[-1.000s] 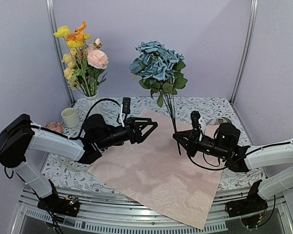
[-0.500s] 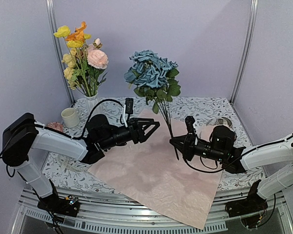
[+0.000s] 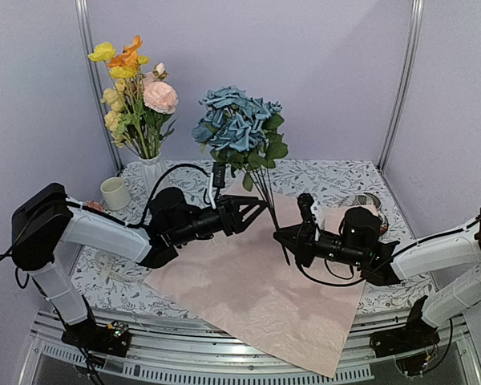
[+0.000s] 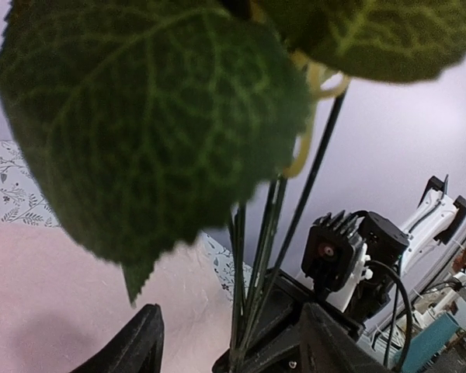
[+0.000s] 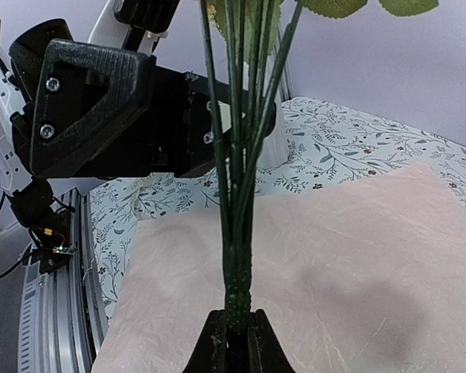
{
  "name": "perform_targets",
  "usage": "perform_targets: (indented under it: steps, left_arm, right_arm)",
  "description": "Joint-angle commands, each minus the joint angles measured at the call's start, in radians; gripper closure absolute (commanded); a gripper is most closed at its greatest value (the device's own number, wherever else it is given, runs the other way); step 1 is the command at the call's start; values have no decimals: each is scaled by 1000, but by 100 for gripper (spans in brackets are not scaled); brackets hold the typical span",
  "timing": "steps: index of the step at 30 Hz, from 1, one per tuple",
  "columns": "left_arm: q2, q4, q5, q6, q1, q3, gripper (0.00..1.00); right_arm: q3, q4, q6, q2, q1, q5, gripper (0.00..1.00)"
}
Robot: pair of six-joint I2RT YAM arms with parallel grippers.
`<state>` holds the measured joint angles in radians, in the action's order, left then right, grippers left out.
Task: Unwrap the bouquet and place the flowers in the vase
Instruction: Pass from the right arm to the left
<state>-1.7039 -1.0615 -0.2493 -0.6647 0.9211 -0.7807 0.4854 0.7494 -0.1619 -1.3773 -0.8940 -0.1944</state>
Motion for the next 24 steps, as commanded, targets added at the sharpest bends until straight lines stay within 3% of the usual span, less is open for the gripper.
perform_targets:
  steps: [1, 5, 12, 18, 24]
  left_arm:
    - [-14, -29, -14, -2, 19, -33, 40]
    - [-14, -44, -21, 2, 19, -37, 46]
    - [-12, -52, -28, 8, 19, -45, 67]
    - [-8, -50, -20, 16, 19, -48, 72]
    - [-7, -15, -16, 21, 18, -65, 85]
  right_arm:
    - [41, 19, 20, -18, -13, -16, 97]
    - [52, 12, 26, -28, -21, -22, 97]
    - [57, 4, 36, -33, -28, -19, 97]
    - [63, -2, 45, -38, -36, -18, 97]
    - [65, -6, 56, -39, -44, -14, 97]
